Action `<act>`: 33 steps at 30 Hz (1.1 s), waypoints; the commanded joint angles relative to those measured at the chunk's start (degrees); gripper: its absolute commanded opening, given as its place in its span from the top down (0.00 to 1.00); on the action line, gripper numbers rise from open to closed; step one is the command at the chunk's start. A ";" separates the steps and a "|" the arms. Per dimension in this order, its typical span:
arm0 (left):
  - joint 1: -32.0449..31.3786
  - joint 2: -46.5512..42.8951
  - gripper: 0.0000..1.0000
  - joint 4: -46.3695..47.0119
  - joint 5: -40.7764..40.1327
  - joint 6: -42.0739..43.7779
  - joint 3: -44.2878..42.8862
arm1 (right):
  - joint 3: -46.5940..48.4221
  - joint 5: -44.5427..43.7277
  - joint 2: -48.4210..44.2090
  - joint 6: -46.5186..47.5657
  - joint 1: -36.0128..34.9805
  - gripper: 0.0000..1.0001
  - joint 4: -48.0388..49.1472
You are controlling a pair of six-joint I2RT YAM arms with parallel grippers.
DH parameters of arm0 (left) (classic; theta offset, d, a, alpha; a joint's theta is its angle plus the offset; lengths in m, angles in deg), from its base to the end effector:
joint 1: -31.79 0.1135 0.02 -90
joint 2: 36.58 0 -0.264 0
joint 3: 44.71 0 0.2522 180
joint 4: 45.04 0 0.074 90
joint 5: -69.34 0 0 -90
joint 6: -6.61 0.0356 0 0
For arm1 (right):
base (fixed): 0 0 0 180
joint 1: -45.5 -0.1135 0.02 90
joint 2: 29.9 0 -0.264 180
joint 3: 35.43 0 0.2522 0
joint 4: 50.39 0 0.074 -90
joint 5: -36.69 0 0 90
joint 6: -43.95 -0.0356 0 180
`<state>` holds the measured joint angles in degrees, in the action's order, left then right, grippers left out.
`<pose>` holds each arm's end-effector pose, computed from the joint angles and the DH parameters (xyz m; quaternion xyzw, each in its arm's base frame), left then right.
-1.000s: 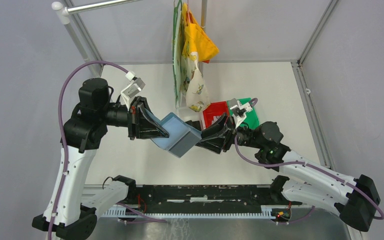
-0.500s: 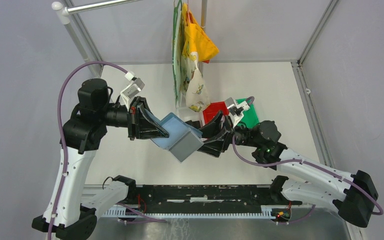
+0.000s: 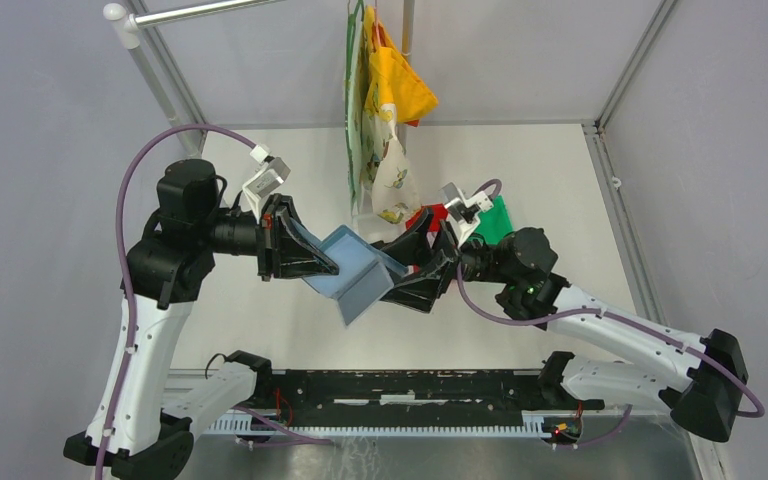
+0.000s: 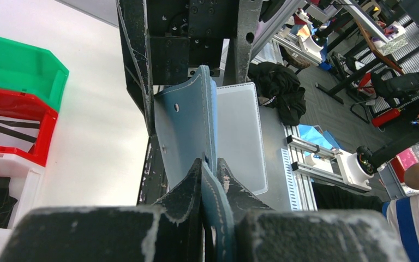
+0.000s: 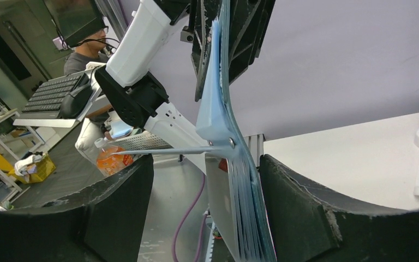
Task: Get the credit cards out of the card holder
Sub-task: Remove the credit card from the card holder.
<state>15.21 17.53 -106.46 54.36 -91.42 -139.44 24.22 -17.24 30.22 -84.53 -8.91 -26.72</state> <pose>0.1190 -0.0713 0.4620 0.3935 0.6254 -0.5857 0.3333 0.1198 0.2034 0.3808 -0.3285 0.4826 0.6927 0.4235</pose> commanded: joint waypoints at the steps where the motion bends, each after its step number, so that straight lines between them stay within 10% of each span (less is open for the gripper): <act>1: -0.03 -0.77 0.98 2.77 0.95 0.10 0.01 | 3.64 1.80 1.13 3.20 -0.67 0.24 -1.16; 19: -0.02 -1.29 0.98 2.66 2.23 -0.33 1.08 | 12.56 1.43 5.95 7.46 -0.73 0.32 -7.72; 30: -0.03 -2.00 0.97 2.75 1.04 0.81 2.80 | 11.76 3.06 6.86 3.98 -0.88 0.77 -2.98; 33: 0.04 -2.54 0.77 2.84 -3.91 2.25 2.57 | 11.23 3.13 6.28 3.72 -0.95 0.90 -2.71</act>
<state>15.27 16.35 -105.96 54.06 -91.38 -136.53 34.56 -13.68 36.84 -79.72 -9.90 -34.83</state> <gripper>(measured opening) 0.142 0.180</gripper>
